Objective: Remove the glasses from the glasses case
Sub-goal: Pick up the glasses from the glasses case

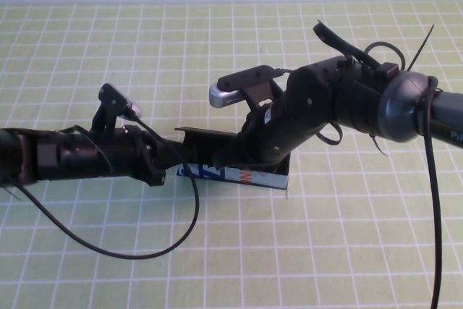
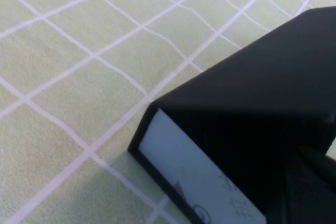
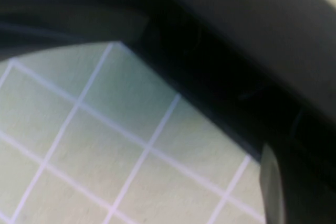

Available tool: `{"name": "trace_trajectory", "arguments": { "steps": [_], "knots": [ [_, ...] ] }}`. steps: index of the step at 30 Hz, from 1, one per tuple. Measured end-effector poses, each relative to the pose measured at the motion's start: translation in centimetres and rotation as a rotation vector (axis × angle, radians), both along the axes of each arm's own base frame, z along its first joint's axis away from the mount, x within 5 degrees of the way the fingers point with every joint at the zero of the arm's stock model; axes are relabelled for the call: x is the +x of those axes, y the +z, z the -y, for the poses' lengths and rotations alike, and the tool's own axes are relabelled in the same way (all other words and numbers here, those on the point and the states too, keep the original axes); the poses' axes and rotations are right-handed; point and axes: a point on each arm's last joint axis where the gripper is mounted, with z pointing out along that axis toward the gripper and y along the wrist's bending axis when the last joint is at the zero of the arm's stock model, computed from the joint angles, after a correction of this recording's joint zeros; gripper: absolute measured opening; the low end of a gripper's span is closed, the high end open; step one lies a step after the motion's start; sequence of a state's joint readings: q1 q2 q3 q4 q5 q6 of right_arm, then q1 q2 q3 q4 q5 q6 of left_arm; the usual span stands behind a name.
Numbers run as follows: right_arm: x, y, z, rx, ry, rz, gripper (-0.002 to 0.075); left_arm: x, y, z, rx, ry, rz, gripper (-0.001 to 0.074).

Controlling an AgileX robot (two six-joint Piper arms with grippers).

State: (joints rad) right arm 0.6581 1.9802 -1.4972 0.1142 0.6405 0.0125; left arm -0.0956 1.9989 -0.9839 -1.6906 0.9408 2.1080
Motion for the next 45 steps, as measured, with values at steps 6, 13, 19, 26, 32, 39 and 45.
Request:
{"name": "trace_trajectory", "arguments": {
  "steps": [6,13,19,26,32,39,45],
  "knots": [
    [1.1,1.2,0.2,0.029,-0.023,0.043,-0.0016,0.0,0.0,0.0,0.004,-0.005,-0.003,-0.0004],
    [3.6,2.6,0.2,0.066,-0.054,0.102,-0.0016,-0.1,0.0,0.0,0.008,-0.023,-0.008,-0.0004],
    [6.0,0.9,0.2,0.043,-0.075,0.068,-0.0016,-0.4,0.0,0.1,0.006,-0.053,-0.015,-0.0004],
    [8.3,-0.8,1.3,0.017,-0.110,0.014,-0.0016,-0.5,0.0,0.2,0.004,-0.065,-0.030,-0.0004],
    [8.5,-1.2,1.5,0.010,-0.116,-0.004,-0.0016,-0.5,0.0,0.2,0.006,-0.068,-0.031,-0.0004],
    [8.2,-0.2,1.4,-0.016,-0.038,-0.030,0.0045,-0.5,0.0,0.2,0.006,-0.071,-0.031,-0.0004],
    [7.1,3.0,0.3,0.006,0.292,-0.039,0.0097,-0.5,0.0,0.2,0.007,-0.072,-0.031,-0.0004]
  ]
}}
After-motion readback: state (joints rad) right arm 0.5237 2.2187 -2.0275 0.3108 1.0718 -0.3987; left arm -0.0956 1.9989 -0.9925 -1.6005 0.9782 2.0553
